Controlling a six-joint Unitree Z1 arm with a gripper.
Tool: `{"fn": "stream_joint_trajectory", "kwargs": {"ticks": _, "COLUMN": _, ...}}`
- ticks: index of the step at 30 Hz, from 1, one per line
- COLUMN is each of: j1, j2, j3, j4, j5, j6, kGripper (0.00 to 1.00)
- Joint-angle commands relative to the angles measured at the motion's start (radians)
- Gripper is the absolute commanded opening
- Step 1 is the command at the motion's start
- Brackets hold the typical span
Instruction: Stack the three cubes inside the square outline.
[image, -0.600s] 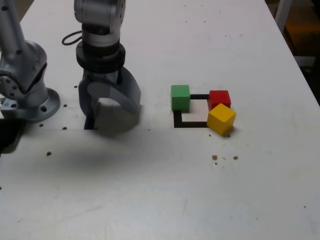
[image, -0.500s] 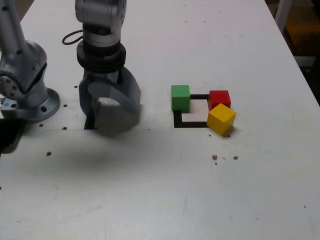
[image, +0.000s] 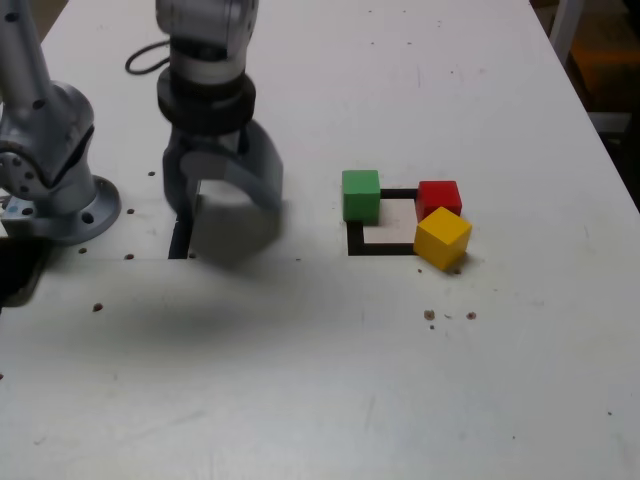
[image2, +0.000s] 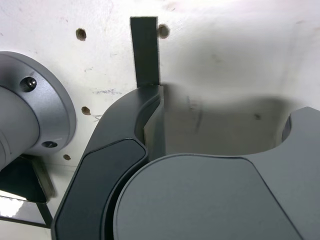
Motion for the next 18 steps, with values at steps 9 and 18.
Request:
{"fn": "stream_joint_trajectory", "kwargs": {"ticks": 9, "j1": 0.0, "j2": -0.021, "j3": -0.283, "j4": 0.329, "j5": 0.139, "j6": -0.075, "kGripper": 0.87}}
{"fn": "stream_joint_trajectory", "kwargs": {"ticks": 18, "j1": 0.0, "j2": 0.023, "j3": -0.479, "j4": 0.409, "j5": 0.191, "j6": -0.078, "kGripper": 0.87}}
